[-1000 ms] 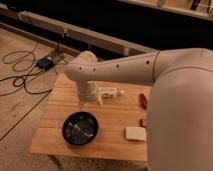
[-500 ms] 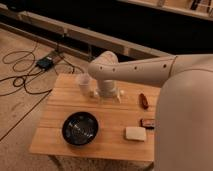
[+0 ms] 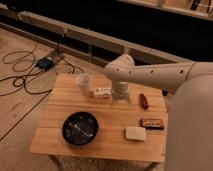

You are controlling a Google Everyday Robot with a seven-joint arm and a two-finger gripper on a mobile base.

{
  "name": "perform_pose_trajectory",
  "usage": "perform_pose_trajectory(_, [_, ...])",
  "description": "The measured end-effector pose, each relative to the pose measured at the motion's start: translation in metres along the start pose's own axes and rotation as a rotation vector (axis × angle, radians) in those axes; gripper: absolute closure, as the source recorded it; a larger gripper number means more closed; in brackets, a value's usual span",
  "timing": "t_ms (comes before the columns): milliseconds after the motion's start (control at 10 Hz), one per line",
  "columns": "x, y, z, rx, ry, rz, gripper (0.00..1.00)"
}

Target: Place the eraser in the ceramic cup

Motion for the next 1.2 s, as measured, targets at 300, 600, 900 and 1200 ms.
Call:
perform_pose_trajectory(300, [0.000,-0.039,0.015,0.003,0.000,0.047,0.35])
perform_pose_trajectory(600, [0.002,-0.071,0.030,-0.004,-0.006,0.122,0.35])
perform_pose_trajectory(900, [0.011,-0.095,0.049,-0.024,-0.001,0.202,0.35])
perform_pose_trajectory(1200, [0.022,-0.109,0.061,-0.044,0.003,0.247,0.35])
